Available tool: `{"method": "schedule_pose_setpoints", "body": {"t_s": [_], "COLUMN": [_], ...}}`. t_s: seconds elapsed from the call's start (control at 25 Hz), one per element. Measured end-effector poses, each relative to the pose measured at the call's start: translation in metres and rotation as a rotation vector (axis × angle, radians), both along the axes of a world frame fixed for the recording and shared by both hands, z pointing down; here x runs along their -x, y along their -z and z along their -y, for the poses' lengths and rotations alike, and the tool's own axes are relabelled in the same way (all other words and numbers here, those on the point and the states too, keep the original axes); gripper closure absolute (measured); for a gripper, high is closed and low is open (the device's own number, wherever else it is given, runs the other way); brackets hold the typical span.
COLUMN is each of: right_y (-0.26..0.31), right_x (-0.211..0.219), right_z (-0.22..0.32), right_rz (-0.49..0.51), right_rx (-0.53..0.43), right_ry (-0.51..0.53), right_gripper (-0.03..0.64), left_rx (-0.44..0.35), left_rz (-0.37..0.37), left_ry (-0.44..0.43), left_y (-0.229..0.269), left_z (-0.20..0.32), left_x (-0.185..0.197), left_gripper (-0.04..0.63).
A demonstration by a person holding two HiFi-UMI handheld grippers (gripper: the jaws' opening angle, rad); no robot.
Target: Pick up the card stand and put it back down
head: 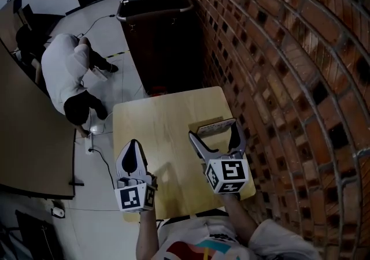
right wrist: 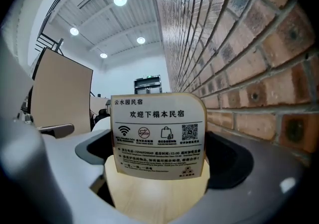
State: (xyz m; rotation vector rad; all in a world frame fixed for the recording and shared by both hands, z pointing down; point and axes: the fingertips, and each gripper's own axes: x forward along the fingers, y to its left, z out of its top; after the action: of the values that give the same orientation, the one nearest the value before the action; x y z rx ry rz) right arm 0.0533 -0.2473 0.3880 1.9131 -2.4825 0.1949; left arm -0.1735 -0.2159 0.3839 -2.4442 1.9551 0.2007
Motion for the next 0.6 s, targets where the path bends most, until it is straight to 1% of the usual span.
{"method": "schedule_pose_setpoints", "body": {"t_s": [0.2,0.32,0.48,0.6], "right_y": [0.004,0.007,0.014,0.015], "right_x": [-0.001,-0.006,-0.008,-0.007], "right_z": [-0.021,-0.025,-0.029,-0.029], "right_rz": [-0.017,-0.001,0.001,0.002], "right_rx": [-0.02,-0.025,-0.042,-0.047], "right_ry": [0.011,0.01,0.011,0.018], "right_gripper": [0.043,0.043,0.043,0.043], "left_rx": [-0.028,-0.044,-0.076,-0.075], "left_rz": [0.021,0.027,0.0,0.036], "left_ry": [-0.014,-0.024,-0.043,-0.052], "left_y": [0.011,0.016,0.025,0.025], "left_z": [-0.003,-0.007,-0.011,-0.013], "left_x": [-0.007,-0.014,-0.019,-0.022], "left_gripper": [0.591,0.591,0.591,0.591]}}
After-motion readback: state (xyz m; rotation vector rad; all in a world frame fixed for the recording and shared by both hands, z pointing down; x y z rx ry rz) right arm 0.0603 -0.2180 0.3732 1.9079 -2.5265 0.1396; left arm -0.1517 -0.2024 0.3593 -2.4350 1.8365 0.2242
